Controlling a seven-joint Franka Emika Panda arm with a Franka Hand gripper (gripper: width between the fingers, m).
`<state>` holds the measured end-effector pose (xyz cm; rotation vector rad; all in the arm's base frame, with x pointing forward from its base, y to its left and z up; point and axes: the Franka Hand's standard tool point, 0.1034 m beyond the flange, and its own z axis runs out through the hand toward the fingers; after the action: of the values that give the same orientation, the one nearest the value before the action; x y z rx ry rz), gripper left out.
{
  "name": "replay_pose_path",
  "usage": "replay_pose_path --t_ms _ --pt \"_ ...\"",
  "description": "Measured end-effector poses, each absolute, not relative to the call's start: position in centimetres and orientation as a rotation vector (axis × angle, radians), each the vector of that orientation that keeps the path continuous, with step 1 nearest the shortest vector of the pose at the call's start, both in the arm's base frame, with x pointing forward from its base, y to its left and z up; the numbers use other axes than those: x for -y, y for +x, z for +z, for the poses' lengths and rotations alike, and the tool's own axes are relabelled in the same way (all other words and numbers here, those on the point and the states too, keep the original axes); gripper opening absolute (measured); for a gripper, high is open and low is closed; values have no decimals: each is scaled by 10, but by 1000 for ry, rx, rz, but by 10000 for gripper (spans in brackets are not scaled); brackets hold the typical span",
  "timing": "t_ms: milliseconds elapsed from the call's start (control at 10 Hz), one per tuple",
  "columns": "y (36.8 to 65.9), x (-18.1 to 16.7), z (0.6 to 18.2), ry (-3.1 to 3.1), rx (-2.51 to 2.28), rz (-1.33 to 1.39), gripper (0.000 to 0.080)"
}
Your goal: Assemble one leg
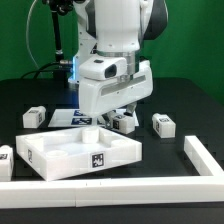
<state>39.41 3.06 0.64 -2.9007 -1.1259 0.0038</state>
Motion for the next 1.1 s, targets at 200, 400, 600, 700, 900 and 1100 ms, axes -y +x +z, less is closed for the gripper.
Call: replay_pose_path --t_ms 200,400,600,700,900,1100 --pt "395 -32 8 -2905 1115 10 619" --pt "412 -34 36 -2912 1118 48 647" --pt "438 -19 52 -2922 1090 98 647" --pt "450 -19 56 -2930 1076 85 649" --pt "450 -20 55 -2932 1070 87 649" --pt "450 -20 55 -2932 1070 87 649"
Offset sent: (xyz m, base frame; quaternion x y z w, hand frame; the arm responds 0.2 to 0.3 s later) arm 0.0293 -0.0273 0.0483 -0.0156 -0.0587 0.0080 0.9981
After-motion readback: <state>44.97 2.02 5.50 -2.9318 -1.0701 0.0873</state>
